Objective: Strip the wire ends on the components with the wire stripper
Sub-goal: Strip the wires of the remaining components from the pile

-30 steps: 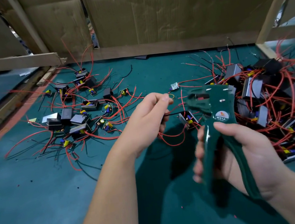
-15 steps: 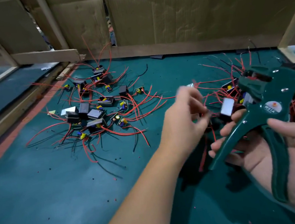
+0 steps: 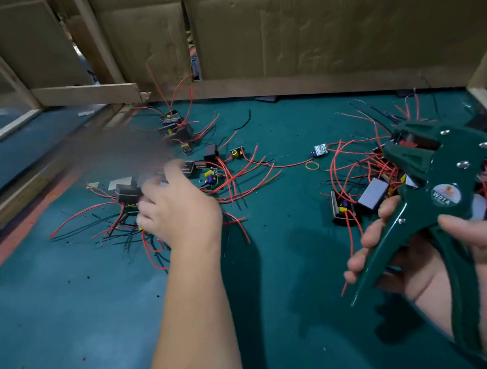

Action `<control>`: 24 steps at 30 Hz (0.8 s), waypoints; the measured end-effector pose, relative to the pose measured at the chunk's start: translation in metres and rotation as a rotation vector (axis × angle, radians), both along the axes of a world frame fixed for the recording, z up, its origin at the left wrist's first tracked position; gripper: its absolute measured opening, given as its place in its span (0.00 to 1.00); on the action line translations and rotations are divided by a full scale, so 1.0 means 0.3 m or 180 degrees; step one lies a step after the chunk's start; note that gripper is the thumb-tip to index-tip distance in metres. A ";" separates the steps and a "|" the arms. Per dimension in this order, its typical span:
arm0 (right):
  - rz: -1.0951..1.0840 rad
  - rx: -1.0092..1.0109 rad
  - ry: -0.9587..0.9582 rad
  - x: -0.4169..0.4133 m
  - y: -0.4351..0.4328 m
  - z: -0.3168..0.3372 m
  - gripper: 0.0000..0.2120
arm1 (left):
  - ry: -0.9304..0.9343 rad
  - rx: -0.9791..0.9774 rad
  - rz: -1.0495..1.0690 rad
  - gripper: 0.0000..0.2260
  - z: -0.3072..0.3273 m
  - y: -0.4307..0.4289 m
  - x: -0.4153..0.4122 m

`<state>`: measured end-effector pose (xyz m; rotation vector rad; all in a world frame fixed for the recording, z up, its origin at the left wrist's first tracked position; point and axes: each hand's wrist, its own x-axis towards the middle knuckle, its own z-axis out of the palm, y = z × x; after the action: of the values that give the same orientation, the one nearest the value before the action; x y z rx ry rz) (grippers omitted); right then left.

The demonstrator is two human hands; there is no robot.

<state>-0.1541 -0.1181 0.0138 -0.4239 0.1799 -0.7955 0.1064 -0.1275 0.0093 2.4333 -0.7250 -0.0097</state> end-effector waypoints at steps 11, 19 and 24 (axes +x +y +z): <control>-0.0559 -0.0824 0.0927 0.021 0.048 0.037 0.28 | -0.0077 -0.1860 -0.0825 0.19 0.000 -0.023 -0.001; 0.0025 0.0194 -0.0115 0.005 -0.015 -0.030 0.19 | 0.4011 -0.4205 -0.1250 0.16 0.064 -0.053 -0.149; 0.0130 -0.0025 -0.0076 -0.011 -0.012 -0.037 0.18 | 0.4325 -0.4189 -0.1231 0.09 0.076 -0.038 -0.155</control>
<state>-0.1575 -0.1216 0.0025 -0.4239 0.1455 -0.7610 0.0601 -0.1388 0.0322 0.6502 -0.2881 -0.9046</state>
